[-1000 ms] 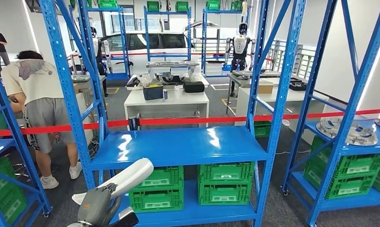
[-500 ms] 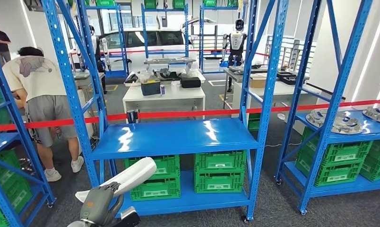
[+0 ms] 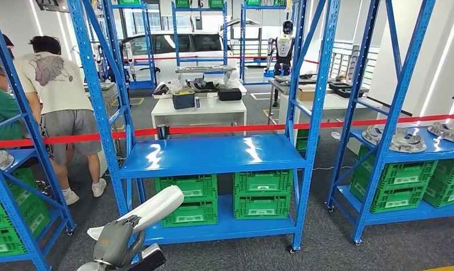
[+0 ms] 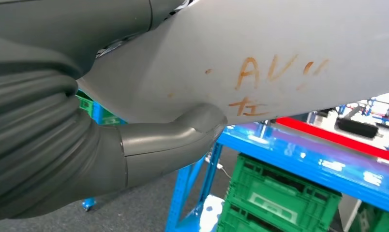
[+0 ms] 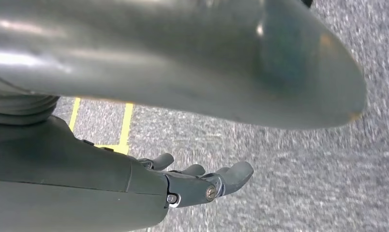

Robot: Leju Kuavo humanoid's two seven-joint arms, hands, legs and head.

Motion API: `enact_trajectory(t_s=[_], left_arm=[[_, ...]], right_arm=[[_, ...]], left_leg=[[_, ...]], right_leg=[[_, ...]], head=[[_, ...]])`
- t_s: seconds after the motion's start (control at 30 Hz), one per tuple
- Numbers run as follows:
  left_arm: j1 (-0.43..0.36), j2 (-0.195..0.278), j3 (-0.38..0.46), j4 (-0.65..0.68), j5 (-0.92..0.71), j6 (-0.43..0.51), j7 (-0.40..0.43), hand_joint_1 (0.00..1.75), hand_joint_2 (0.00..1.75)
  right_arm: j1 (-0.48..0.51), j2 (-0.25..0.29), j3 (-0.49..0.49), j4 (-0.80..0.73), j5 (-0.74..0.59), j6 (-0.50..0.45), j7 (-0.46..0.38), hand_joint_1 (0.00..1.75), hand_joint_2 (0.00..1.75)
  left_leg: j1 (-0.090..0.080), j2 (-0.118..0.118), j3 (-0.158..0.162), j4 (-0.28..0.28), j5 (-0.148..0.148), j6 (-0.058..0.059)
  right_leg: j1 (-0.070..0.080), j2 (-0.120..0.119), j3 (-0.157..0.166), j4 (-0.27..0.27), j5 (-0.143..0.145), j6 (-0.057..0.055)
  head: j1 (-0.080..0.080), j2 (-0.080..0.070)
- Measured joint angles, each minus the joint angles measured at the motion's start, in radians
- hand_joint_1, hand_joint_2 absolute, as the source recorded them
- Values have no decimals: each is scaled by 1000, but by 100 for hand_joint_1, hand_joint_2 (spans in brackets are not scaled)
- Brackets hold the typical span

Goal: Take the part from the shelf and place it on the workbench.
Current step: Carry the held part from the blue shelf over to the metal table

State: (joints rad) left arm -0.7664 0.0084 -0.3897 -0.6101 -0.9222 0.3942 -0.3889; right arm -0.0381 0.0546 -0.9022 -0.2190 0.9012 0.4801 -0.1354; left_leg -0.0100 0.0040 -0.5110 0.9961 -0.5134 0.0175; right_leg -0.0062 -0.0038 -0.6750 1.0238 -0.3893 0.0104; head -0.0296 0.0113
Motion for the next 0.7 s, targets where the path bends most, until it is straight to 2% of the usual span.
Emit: enact_trajectory(t_s=[0.03, 0.07, 0.1, 0.13, 0.17, 0.2, 0.23, 0.27, 0.3, 0.33, 0.37, 0.4, 0.47, 0.5, 0.53, 0.57, 0.6, 0.63, 0.67, 0.7], left_arm=[[0, 0, 1, 0, 0, 1, 0, 148, 175], [0, -1, 2, 0, 0, 1, 1, 148, 175], [1, -1, 3, 0, 0, 2, 2, 148, 175], [3, -1, 5, 0, 0, 2, 2, 148, 175], [6, -1, 6, 0, 1, 2, 3, 148, 175], [10, -1, 8, 0, 2, 3, 2, 148, 175], [13, -1, 10, -1, 5, 4, 2, 148, 175], [16, 0, 13, -1, 8, 5, 1, 148, 175], [17, 0, 15, -4, 12, 6, -1, 148, 175], [18, 3, 19, -8, 15, 6, -3, 148, 175], [18, 5, 23, -14, 17, 7, -5, 148, 175], [18, 8, 28, -19, 18, 7, -6, 148, 175], [19, 12, 36, -24, 19, 8, -7, 148, 175], [20, 14, 38, -25, 21, 8, -8, 148, 175], [21, 16, 39, -27, 26, 6, -12, 148, 175], [23, 17, 41, -31, 35, 1, -19, 148, 175], [24, 18, 44, -36, 47, -5, -29, 148, 175], [26, 18, 49, -42, 58, -12, -39, 148, 175], [28, 18, 54, -47, 67, -17, -47, 148, 175], [30, 18, 59, -52, 72, -20, -53, 148, 175]], right_arm=[[1, 0, 0, 0, 0, 1, 0, 0, 0], [1, 0, 0, 0, 1, 1, 0, 0, 0], [1, 0, 0, 0, 1, 2, 0, 0, 0], [0, 0, 0, 0, 2, 2, 0, 0, 0], [-1, 0, 0, 0, 3, 2, 0, 0, 0], [-1, 0, 0, 0, 5, 2, 0, 0, 0], [-1, 0, 0, 0, 6, 2, 0, 0, 0], [-1, 0, 0, 0, 7, 2, 0, 0, 0], [-2, 0, 0, 0, 8, 2, -1, 0, 0], [-3, 0, 0, 0, 9, 2, -1, 0, 0], [-5, 0, -1, 0, 10, 2, -2, 0, 0], [-6, 0, -1, 0, 11, 2, -2, 0, 0], [-5, 0, -1, 0, 13, 2, -1, 0, 0], [-4, 1, -1, 0, 14, 2, -1, 0, 0], [-4, 1, -1, 0, 14, 2, 0, 0, 0], [-4, 1, -1, 0, 15, 1, -1, 0, 0], [-4, 1, -1, 0, 15, 1, -1, 0, 0], [-5, 1, -1, 0, 16, 1, -1, 0, 0], [-6, 2, -1, 0, 17, 0, -1, 0, 0], [-6, 2, -1, 0, 17, 0, 0, 0, 0]], left_leg=[[2, 2, -8, -3, 12, 9], [4, 3, -18, -3, 24, 15], [4, 2, -34, -2, 36, 18], [4, 2, -50, 0, 47, 19], [4, 3, -66, 3, 57, 17], [5, 3, -83, 7, 67, 15], [6, 3, -100, 11, 77, 12], [7, 3, -118, 17, 85, 7], [8, 3, -135, 24, 92, 2], [8, 4, -148, 32, 99, -5], [7, 4, -158, 37, 106, -11], [7, 5, -164, 39, 113, -17], [7, 5, -170, 41, 123, -26], [9, 4, -176, 50, 114, -30], [9, 2, -184, 67, 90, -33], [8, 1, -185, 75, 48, -24], [7, -1, -183, 83, 5, -2], [4, -2, -178, 81, -23, 28], [3, -4, -172, 68, -23, 63], [2, -7, -173, 60, 18, 87]], right_leg=[[-1, 2, -12, 29, -34, 4], [-3, 3, -28, 79, -83, 7], [-3, 3, -46, 143, -134, 11], [-4, 3, -60, 208, -171, 14], [-5, 3, -64, 255, -184, 16], [-6, 3, -55, 273, -174, 18], [-8, 3, -29, 256, -150, 20], [-10, 3, 13, 208, -125, 22], [-11, 3, 60, 143, -117, 24], [-10, 5, 102, 80, -122, 21], [-8, 7, 128, 35, -134, 16], [-6, 9, 138, 11, -147, 8], [-5, 8, 132, 5, -142, -9], [-5, 7, 129, 6, -137, -17], [-3, 6, 124, 6, -135, -22], [-2, 5, 119, 7, -131, -26], [2, 5, 114, 9, -129, -27], [6, 6, 110, 9, -126, -27], [8, 7, 107, 10, -121, -30], [11, 8, 105, 9, -117, -32]], head=[[0, 0], [0, 0], [1, 0], [1, 0], [1, 0], [1, 0], [1, 0], [1, 0], [1, 0], [2, 0], [2, 0], [3, 0], [3, 0], [3, 0], [2, 0], [2, 0], [2, 0], [2, 0], [2, 0], [2, 0]])
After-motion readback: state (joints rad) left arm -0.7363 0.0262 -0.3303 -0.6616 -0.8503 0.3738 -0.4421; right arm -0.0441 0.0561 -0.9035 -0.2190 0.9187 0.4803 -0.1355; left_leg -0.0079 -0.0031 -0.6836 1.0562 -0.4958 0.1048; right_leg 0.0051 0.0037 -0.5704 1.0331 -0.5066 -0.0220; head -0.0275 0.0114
